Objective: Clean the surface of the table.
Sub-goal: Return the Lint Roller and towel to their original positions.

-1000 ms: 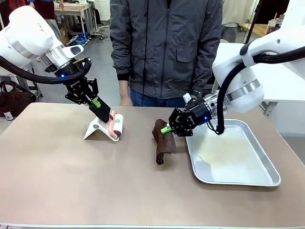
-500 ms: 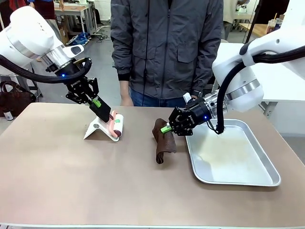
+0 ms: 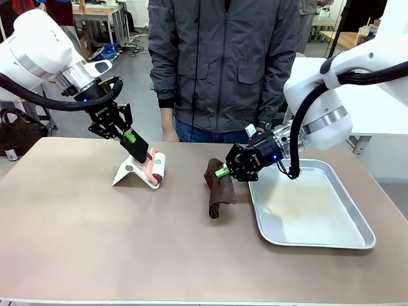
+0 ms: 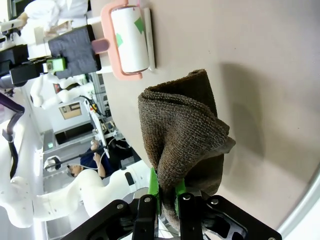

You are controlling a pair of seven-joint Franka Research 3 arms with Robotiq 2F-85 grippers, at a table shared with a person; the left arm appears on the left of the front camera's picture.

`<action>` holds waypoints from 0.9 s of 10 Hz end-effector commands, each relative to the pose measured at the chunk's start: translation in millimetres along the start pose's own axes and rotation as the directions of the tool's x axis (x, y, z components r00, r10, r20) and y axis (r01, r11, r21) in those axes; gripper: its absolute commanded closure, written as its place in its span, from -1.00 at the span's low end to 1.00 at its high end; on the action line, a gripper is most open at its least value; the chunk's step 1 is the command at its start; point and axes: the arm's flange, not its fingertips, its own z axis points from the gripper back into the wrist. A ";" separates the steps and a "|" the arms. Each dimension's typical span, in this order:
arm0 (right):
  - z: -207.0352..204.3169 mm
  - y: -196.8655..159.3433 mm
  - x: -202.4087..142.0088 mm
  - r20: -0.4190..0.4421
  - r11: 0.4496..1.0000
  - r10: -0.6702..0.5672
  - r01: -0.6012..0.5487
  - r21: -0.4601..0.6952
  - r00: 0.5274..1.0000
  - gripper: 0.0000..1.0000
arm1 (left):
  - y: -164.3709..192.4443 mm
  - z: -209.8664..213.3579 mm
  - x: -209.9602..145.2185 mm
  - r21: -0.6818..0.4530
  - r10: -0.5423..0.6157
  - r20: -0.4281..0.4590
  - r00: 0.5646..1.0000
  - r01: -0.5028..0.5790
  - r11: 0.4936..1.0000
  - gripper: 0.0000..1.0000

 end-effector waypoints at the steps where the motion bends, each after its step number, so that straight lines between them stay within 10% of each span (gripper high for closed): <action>1: -1.4 8.0 8.9 0.016 0.999 -0.034 0.035 -0.031 0.999 -0.40 | -2.5 0.2 4.0 -0.017 0.031 -0.005 1.000 -0.031 0.999 -0.59; 2: -1.9 8.8 9.6 0.015 0.998 -0.040 0.041 -0.046 0.999 -1.00 | -2.4 1.4 3.5 -0.019 0.035 -0.001 0.999 -0.035 0.999 -1.00; 9: -15.6 27.9 18.7 0.072 0.940 0.054 -0.026 -0.341 0.996 -1.00 | 23.6 24.8 -5.1 0.011 0.085 0.045 0.995 -0.086 0.996 -1.00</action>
